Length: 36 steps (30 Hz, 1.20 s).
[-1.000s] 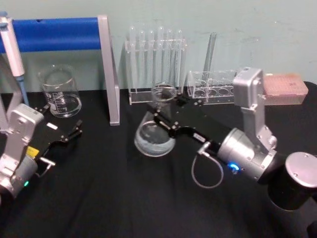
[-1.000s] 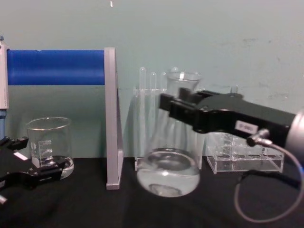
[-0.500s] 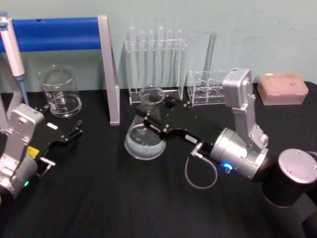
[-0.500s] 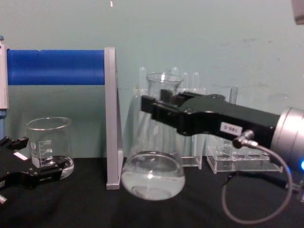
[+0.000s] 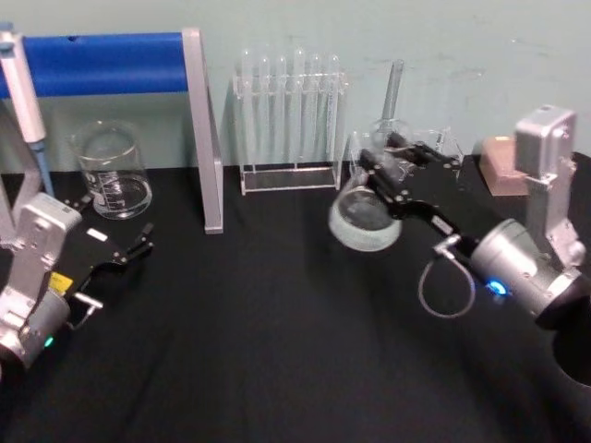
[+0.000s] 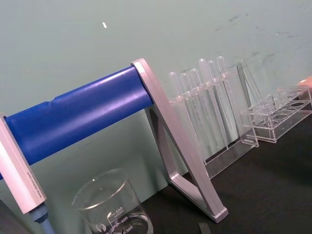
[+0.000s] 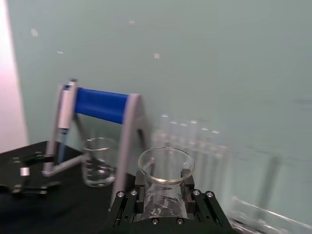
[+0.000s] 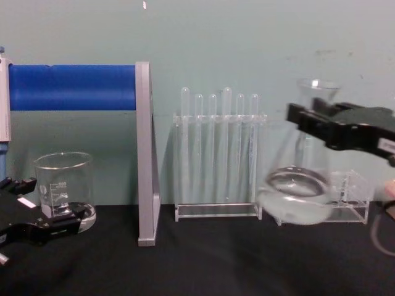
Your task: Grasp the erlenmeyer flask with one hand, shake it three times, then place it back.
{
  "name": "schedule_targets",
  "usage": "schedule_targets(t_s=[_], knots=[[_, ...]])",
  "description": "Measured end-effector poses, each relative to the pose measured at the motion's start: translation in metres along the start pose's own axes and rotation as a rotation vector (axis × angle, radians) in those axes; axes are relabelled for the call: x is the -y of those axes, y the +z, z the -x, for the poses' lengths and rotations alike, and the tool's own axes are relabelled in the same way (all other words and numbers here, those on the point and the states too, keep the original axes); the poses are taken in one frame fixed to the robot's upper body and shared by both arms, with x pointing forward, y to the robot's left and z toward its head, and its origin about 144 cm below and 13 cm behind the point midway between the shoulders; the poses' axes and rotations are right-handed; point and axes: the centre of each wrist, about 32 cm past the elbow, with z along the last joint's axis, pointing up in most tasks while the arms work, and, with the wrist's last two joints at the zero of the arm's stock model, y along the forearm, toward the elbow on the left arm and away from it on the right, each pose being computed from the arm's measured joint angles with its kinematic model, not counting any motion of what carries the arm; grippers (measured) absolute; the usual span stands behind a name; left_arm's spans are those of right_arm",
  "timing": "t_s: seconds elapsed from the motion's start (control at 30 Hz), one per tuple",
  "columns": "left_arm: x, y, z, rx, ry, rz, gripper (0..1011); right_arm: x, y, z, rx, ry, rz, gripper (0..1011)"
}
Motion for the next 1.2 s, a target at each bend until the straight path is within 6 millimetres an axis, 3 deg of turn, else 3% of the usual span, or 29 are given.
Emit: schedule_targets(t_s=[0.3, 0.57, 0.87, 1.2], knots=[[0.000, 0.000, 0.000, 0.000, 0.000, 0.000, 1001, 0.026, 0.002, -0.012, 0.021, -0.133, 0.023, 449], [0.000, 0.000, 0.000, 0.000, 0.000, 0.000, 1001, 0.034, 0.003, -0.017, 0.028, -0.167, 0.030, 449], [0.000, 0.000, 0.000, 0.000, 0.000, 0.000, 1001, 0.019, 0.000, -0.013, 0.014, -0.076, 0.033, 449], [0.000, 0.000, 0.000, 0.000, 0.000, 0.000, 1001, -0.013, -0.007, 0.003, -0.020, 0.126, 0.033, 449]])
